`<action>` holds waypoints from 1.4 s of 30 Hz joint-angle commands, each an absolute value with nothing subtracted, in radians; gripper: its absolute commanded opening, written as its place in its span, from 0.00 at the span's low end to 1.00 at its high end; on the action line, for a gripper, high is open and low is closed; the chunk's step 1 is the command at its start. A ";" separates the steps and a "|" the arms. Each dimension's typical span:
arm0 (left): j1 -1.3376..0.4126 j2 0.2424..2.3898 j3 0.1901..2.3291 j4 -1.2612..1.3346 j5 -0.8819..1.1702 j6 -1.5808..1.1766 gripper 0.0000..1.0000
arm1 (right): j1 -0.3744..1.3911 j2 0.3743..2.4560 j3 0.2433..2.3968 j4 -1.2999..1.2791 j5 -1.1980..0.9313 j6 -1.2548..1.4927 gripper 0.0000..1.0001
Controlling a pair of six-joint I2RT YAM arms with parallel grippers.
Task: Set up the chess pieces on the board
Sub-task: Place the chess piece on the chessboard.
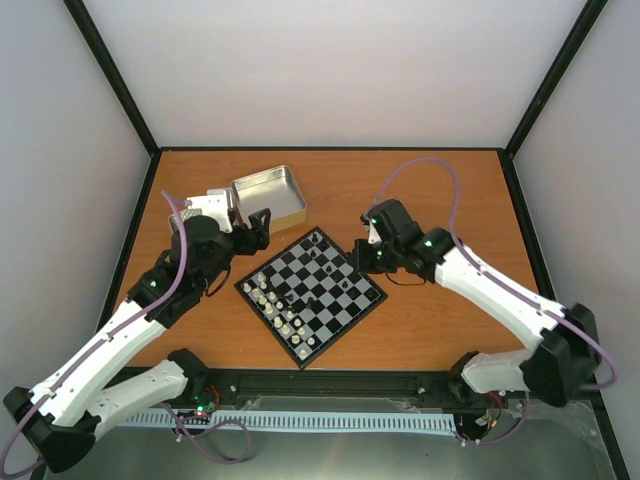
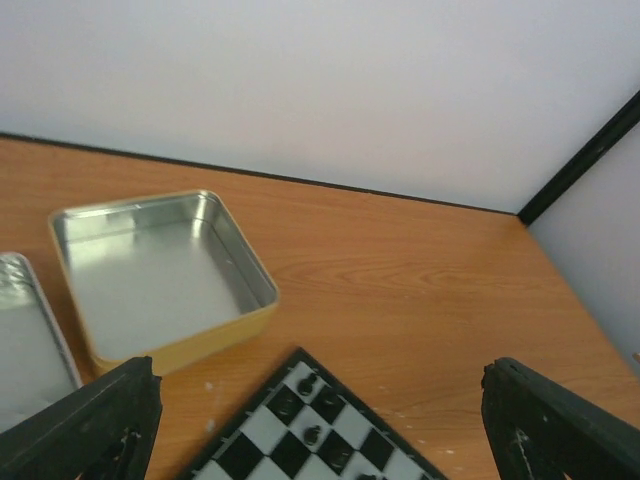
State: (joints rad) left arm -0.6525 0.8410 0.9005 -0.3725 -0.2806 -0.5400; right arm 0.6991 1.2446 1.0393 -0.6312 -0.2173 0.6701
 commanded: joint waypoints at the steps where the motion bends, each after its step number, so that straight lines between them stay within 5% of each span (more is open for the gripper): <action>1: -0.657 0.820 0.901 -0.371 -0.358 -0.360 0.89 | 0.676 1.410 1.153 -0.873 -0.198 0.525 0.03; 16: -0.657 0.834 0.849 -0.341 -0.301 -0.376 0.91 | 0.672 1.767 1.339 -1.059 -0.073 0.405 0.03; 42: -0.656 0.822 0.831 -0.322 -0.273 -0.387 0.91 | 0.671 1.942 1.470 -1.127 -0.072 0.351 0.09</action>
State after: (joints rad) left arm -0.6529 0.8345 0.8272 -0.3447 -0.2764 -0.4000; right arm 0.6781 1.9244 1.4479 -1.1042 -0.0834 0.3634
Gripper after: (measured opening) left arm 0.913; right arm 0.088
